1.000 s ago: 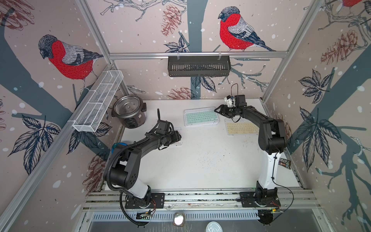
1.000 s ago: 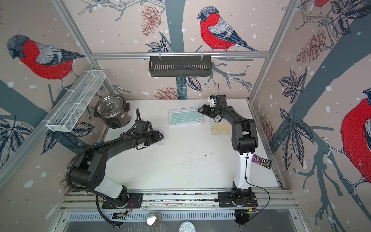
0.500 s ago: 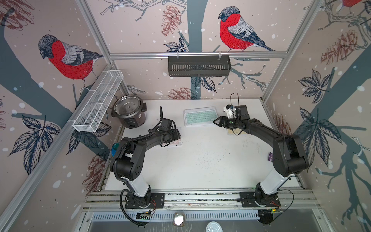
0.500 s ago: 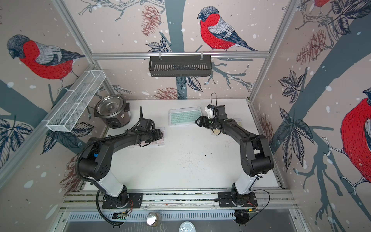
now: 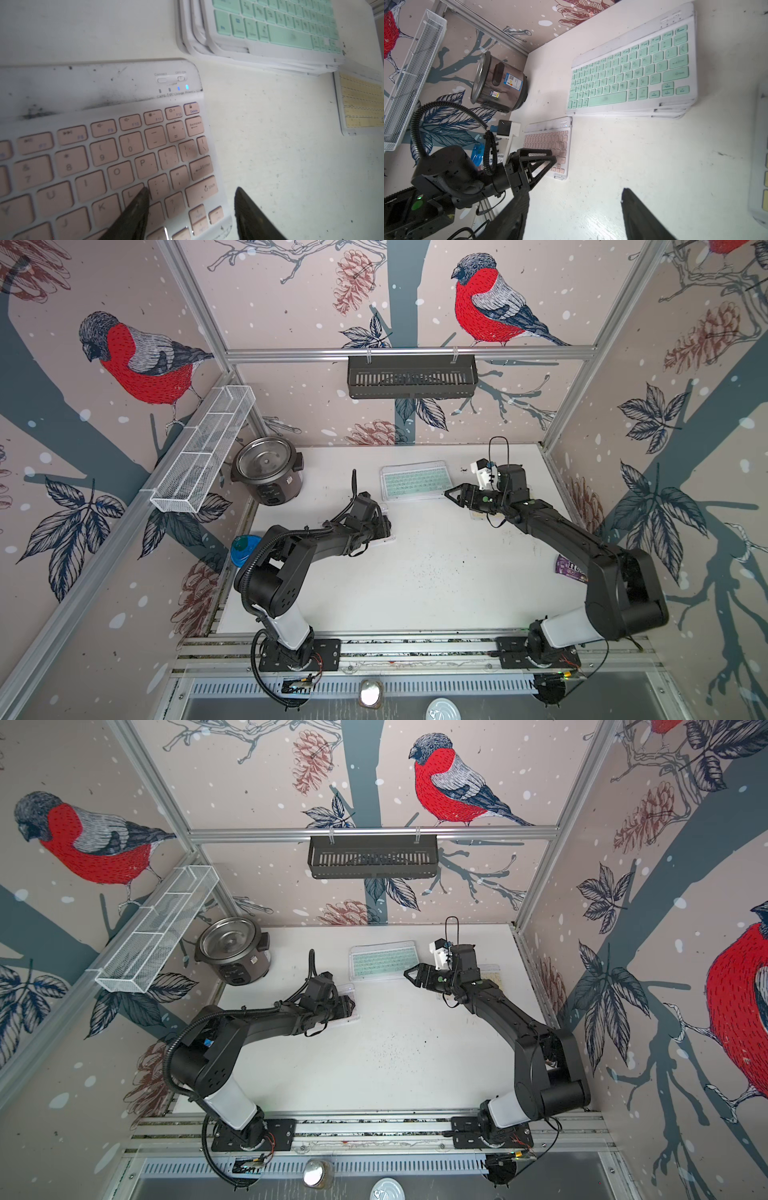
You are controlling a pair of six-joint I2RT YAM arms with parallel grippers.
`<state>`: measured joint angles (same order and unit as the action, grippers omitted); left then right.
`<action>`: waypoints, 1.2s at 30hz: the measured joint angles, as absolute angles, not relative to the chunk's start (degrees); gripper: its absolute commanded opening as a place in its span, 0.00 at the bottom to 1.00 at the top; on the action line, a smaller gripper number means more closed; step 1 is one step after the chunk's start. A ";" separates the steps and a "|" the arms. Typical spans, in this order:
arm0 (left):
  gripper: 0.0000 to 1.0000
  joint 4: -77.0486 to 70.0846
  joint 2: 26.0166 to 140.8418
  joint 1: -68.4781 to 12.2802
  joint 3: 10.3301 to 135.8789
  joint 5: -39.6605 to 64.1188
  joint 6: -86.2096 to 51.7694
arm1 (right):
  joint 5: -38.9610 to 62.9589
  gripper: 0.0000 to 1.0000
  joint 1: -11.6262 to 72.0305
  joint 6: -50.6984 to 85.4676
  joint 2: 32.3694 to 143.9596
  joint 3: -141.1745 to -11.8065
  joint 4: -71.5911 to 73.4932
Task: Stack the numeric keypads
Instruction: Move the numeric keypad to the center of the board.
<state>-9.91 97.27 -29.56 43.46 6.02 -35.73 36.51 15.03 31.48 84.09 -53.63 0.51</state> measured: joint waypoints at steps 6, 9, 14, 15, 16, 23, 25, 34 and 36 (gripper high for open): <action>0.65 -12.86 97.14 -35.88 41.82 5.98 -38.85 | 36.58 0.72 15.29 31.99 80.07 -50.78 0.75; 0.65 -13.98 97.51 -38.54 41.78 6.07 -40.49 | 35.68 0.72 15.75 32.86 78.04 -48.86 0.86; 0.64 -15.49 99.04 -43.07 43.86 6.81 -43.24 | 33.12 0.72 16.73 32.99 75.02 -45.63 0.58; 0.64 -15.33 99.11 -43.81 44.23 7.46 -43.92 | 32.16 0.72 16.91 33.01 74.48 -44.77 0.45; 0.64 -14.55 98.85 -44.36 44.47 8.19 -44.75 | 31.24 0.72 17.19 33.04 74.00 -43.99 0.27; 0.66 -3.42 88.75 -42.92 47.72 10.70 -47.07 | 24.18 0.74 21.50 33.28 72.36 -39.03 -0.25; 0.67 -2.09 85.91 -39.97 48.47 10.44 -46.11 | 22.68 0.75 22.98 34.54 72.86 -37.69 0.08; 0.66 4.12 83.88 -23.44 44.64 8.75 -40.47 | 15.59 0.77 33.82 39.66 75.05 -32.01 3.90; 0.66 4.23 85.30 -20.84 44.12 8.60 -39.70 | 14.66 0.77 35.51 41.36 75.61 -30.96 5.34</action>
<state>4.23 85.30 -20.84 44.12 8.60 -39.70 14.66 35.51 41.36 75.61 -30.96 5.34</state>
